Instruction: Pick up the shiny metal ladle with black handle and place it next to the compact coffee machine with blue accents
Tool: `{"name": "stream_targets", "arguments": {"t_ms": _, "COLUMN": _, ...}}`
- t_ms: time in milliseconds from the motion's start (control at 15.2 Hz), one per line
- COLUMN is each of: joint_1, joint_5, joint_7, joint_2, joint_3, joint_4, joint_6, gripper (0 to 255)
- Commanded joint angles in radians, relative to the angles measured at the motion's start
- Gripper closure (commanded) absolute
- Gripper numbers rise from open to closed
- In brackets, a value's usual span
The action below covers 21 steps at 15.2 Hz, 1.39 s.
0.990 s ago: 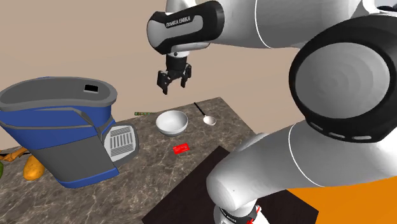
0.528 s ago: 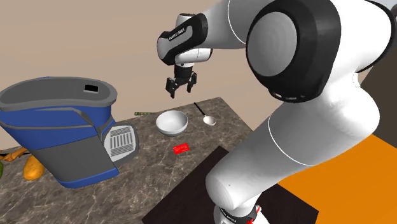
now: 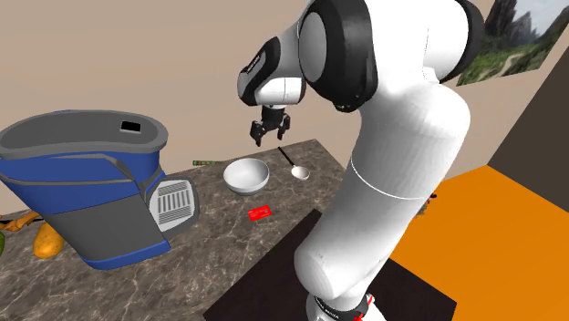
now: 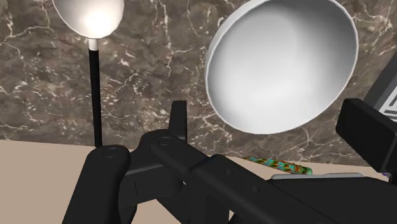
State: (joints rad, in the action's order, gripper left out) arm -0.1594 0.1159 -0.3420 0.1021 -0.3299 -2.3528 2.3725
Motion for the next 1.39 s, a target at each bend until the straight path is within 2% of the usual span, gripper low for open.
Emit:
{"name": "stream_targets", "arguments": {"t_ms": 0, "joint_1": -0.008, "joint_5": 0.046, "joint_7": -0.043, "joint_2": -0.084, "joint_3": -0.022, "joint_4": 0.035, "joint_6": 0.038, "gripper": 0}}
{"name": "stream_targets", "arguments": {"t_ms": 330, "joint_1": -0.047, "joint_5": 0.17, "joint_7": -0.138, "joint_2": -0.269, "joint_3": -0.04, "joint_4": 0.129, "joint_6": 0.095, "gripper": 0}}
{"name": "stream_targets", "arguments": {"t_ms": 792, "joint_1": -0.15, "joint_5": 0.323, "joint_7": -0.242, "joint_2": -0.526, "joint_3": -0.014, "joint_4": 0.303, "joint_6": 0.13, "gripper": 0}}
{"name": "stream_targets", "arguments": {"t_ms": 1122, "joint_1": -0.235, "joint_5": 0.392, "joint_7": -0.277, "joint_2": -0.703, "joint_3": 0.015, "joint_4": 0.453, "joint_6": 0.133, "gripper": 0}}
{"name": "stream_targets", "arguments": {"t_ms": 1320, "joint_1": -0.242, "joint_5": 0.403, "joint_7": -0.284, "joint_2": -0.728, "joint_3": 0.026, "joint_4": 0.463, "joint_6": 0.147, "gripper": 0}}
